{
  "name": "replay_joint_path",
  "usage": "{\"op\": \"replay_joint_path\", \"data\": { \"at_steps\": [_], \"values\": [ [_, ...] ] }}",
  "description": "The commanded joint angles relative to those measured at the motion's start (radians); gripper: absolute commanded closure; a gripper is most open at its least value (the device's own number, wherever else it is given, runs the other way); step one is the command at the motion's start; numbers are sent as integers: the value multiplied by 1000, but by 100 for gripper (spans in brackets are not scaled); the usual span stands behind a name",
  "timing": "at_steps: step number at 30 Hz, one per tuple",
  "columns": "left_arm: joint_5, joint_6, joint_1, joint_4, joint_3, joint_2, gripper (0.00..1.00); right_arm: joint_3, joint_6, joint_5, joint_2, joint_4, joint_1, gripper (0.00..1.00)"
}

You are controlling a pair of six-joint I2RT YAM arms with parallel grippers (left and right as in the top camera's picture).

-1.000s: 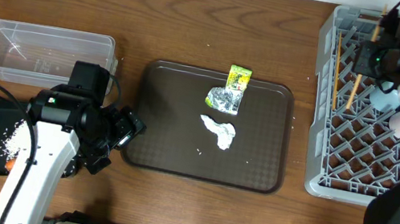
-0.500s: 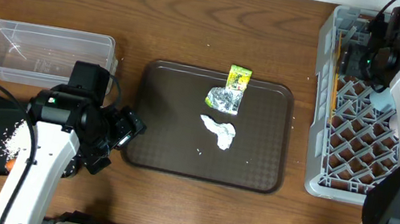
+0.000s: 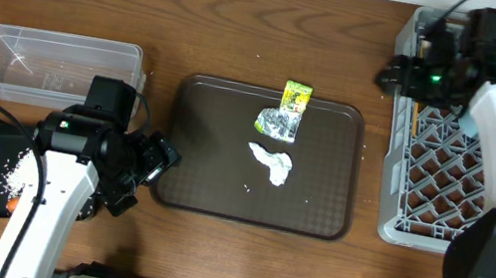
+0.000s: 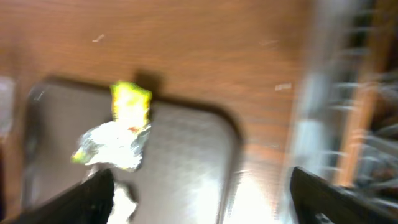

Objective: Sort waste into correct bins and load items into the dishwasher rack

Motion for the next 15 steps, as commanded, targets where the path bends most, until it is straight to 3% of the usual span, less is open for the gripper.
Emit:
{"op": "replay_joint_path", "data": {
  "at_steps": [1,11,15],
  "values": [
    [-14,-6,-3,-3,5,3,2,0,53,-55,-29,-10,82,1],
    [-14,-6,-3,-2,5,3,2,0,130,-27,-40,-88,276,1],
    [-14,-6,-3,-3,5,3,2,0,216,96,-60,-143,338,1]
  ]
}}
